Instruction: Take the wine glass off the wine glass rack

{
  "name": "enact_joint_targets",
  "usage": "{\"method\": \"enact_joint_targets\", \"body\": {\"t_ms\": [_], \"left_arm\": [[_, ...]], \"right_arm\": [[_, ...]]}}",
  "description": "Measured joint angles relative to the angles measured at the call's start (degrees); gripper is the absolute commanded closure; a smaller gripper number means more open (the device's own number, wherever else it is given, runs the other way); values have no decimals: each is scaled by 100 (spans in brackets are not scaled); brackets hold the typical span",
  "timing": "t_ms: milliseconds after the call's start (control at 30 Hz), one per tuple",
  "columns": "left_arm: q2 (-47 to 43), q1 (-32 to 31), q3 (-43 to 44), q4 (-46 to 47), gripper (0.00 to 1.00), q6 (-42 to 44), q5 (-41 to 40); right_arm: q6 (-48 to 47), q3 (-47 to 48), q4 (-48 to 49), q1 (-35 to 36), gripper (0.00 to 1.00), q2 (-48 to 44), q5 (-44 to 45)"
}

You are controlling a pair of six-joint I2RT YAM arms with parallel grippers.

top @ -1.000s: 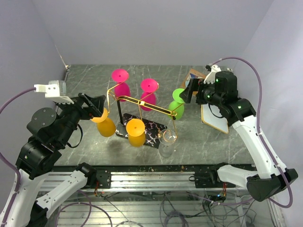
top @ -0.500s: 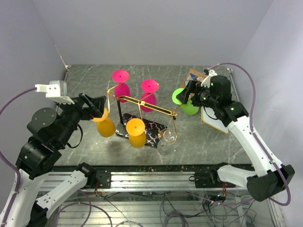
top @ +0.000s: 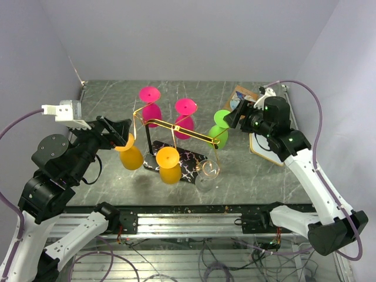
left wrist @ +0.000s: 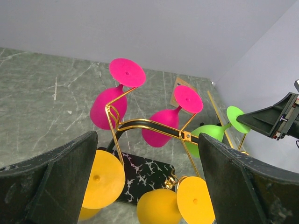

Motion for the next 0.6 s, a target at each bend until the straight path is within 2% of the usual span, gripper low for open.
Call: {"method": "enact_joint_targets", "body": {"t_ms": [133, 267, 600], "left_arm": [[0, 0, 0, 0, 1, -9, 26], [0, 0, 0, -2, 1, -9, 28], [0, 0, 0, -7, 2, -11, 44]], "right_arm": [[22, -66, 33, -2, 33, -52, -7], [81, -83, 59, 0, 46, -70, -48], [286, -234, 162, -4, 49, -173, -68]]}}
